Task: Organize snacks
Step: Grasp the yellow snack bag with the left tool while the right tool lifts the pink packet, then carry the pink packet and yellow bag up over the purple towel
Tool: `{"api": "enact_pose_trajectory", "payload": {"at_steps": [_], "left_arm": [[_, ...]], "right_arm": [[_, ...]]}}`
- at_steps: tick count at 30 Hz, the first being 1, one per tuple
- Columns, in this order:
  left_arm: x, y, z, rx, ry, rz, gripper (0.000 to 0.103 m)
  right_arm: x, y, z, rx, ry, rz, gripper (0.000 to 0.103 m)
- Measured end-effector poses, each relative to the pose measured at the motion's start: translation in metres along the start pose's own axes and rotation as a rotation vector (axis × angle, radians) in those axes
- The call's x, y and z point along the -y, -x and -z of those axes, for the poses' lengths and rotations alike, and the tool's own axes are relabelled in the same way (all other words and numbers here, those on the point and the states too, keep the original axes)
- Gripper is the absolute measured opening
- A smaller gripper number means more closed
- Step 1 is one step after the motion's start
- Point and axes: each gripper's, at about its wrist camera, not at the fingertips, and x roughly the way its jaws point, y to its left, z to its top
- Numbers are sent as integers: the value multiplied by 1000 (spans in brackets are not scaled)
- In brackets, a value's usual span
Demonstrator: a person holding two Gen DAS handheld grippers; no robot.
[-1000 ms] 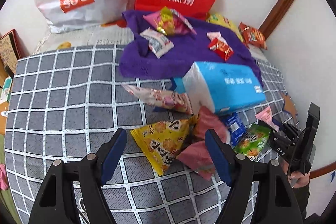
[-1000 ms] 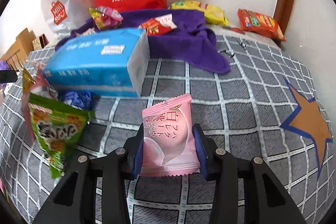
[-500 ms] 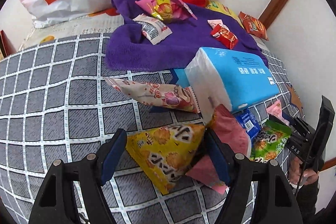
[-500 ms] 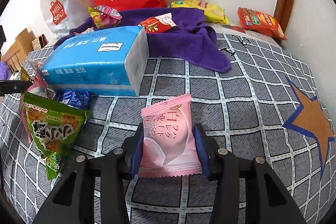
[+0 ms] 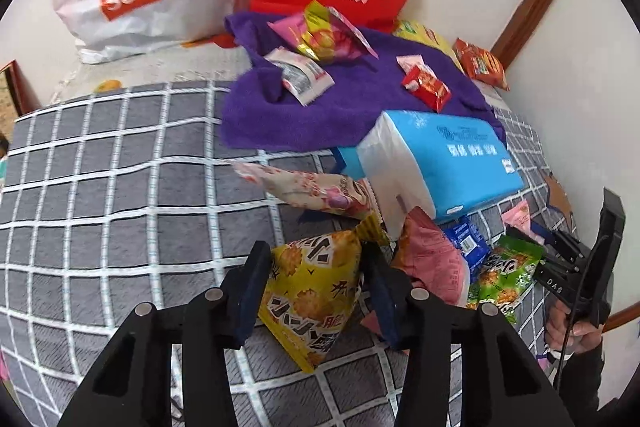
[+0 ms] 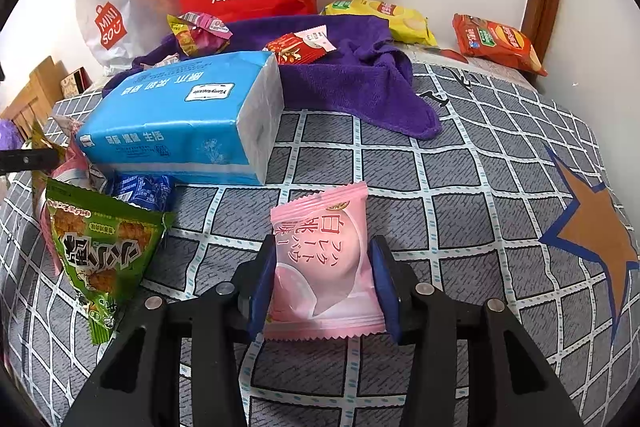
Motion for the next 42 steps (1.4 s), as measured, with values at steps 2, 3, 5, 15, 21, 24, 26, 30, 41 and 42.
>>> {"api": "enact_pose_trajectory", "payload": {"at_steps": [2, 3, 5, 15, 21, 24, 26, 30, 41, 42], "left_arm": [[-3, 10, 1, 17, 11, -7, 45], [-4, 15, 2, 28, 16, -7, 45], [-5, 22, 4, 37, 22, -2, 44], [8, 48, 8, 67, 38, 36, 43], [20, 63, 6, 81, 34, 64, 43], [26, 69, 2, 91, 37, 69, 43], [30, 71, 0, 94, 38, 73, 43], [40, 74, -4, 102, 27, 84, 43], [62, 76, -22, 111, -4, 105, 42], [63, 76, -24, 113, -8, 104, 42]], "right_arm": [[1, 1, 0, 1, -7, -2, 43], [1, 2, 1, 0, -14, -3, 43], [2, 8, 0, 0, -33, -22, 43], [-12, 70, -26, 83, -105, -130, 43], [-30, 94, -32, 108, -37, -94, 43], [-37, 102, -37, 108, -15, -72, 43], [-37, 107, -40, 111, -14, -64, 43], [-34, 114, -53, 128, -23, -48, 43], [-32, 125, -80, 174, -19, -58, 43], [-32, 124, -82, 176, -16, -62, 43]]}}
